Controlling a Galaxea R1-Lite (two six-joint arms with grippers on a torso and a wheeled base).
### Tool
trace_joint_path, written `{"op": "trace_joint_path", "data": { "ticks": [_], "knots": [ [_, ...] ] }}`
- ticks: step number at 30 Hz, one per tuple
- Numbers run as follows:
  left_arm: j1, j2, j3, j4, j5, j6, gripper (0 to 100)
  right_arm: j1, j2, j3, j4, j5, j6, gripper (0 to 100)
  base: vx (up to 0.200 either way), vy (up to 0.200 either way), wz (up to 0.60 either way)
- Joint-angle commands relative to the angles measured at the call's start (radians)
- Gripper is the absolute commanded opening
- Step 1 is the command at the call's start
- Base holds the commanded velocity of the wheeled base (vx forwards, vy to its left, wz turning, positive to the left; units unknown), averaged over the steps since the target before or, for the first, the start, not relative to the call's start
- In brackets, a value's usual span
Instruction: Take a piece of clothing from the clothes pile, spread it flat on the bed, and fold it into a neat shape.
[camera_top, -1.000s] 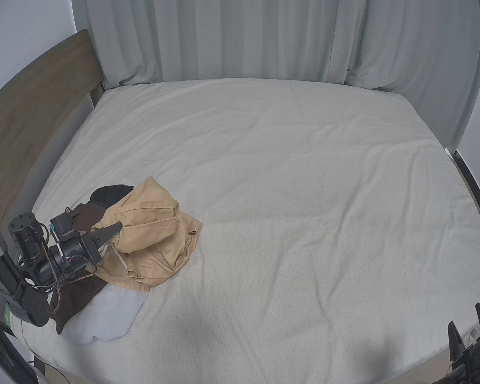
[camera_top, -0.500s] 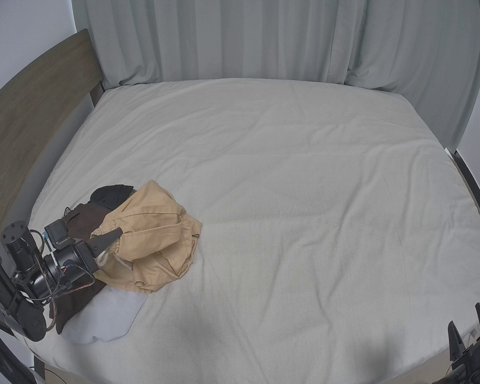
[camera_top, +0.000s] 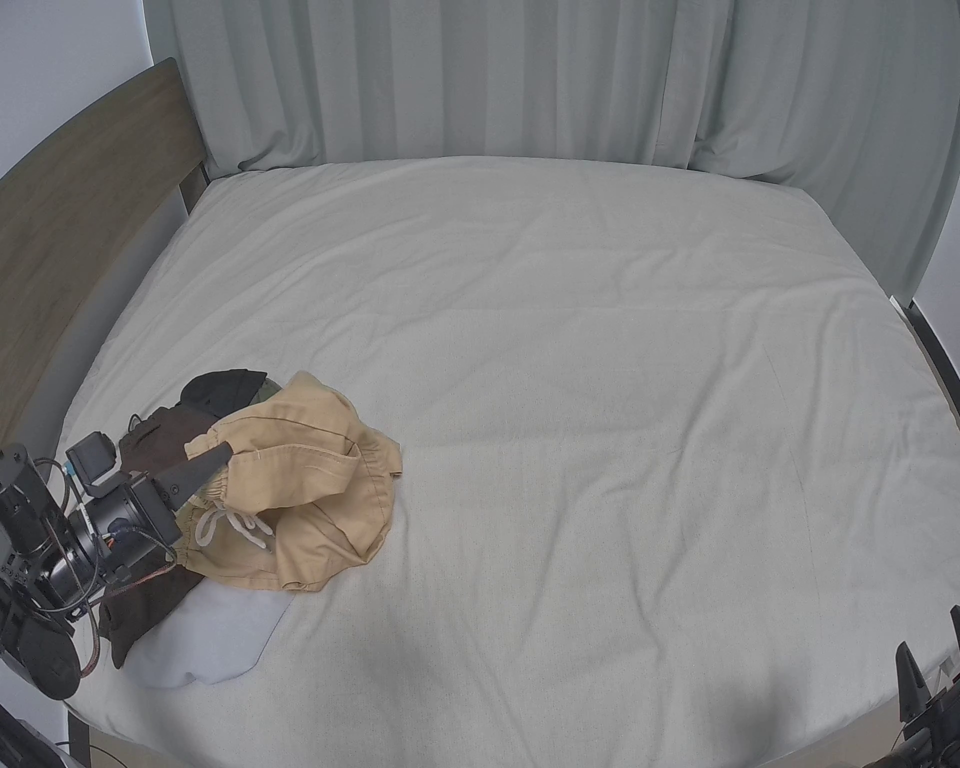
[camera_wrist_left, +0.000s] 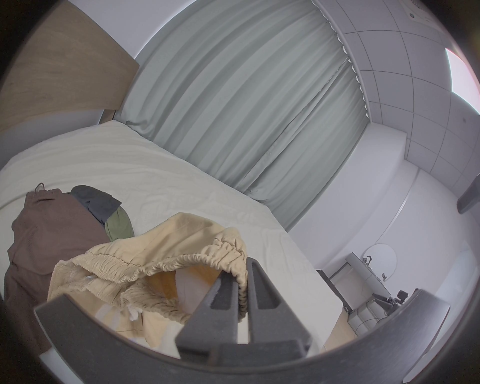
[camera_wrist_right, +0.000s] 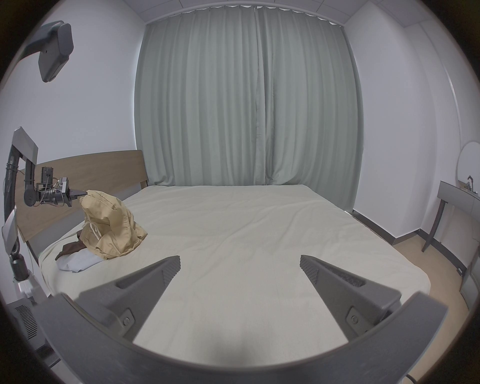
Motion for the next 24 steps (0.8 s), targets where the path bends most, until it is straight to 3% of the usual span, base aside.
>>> {"op": "trace_joint_path", "data": {
  "ticks": [1,5,12,15,22,24],
  "knots": [
    [-0.015,-0.023,0.023,-0.001,0.001,-0.017,0,0.000,-0.016,0.018,0.000,0.000,0.000,100,0.000,0.000,0.00],
    [-0.035,-0.054,0.045,-0.001,0.018,-0.068,0,0.000,-0.016,0.018,0.000,0.000,0.000,100,0.000,0.000,0.00],
    [-0.163,-0.147,0.039,-0.001,0.204,-0.252,0,0.000,-0.016,0.018,0.000,0.000,0.000,100,0.000,0.000,0.00],
    [-0.263,-0.189,0.039,0.001,0.339,-0.313,0,0.000,-0.016,0.018,0.000,-0.001,0.000,100,0.000,0.000,0.00],
    [-0.452,-0.236,0.008,-0.001,0.676,-0.361,0,0.002,-0.016,0.018,0.000,-0.001,0.000,100,0.000,0.000,0.00],
    [-0.499,-0.265,0.002,0.001,0.718,-0.361,0,0.002,-0.016,0.018,0.000,0.000,0.000,100,0.000,0.000,0.00]
  ]
}}
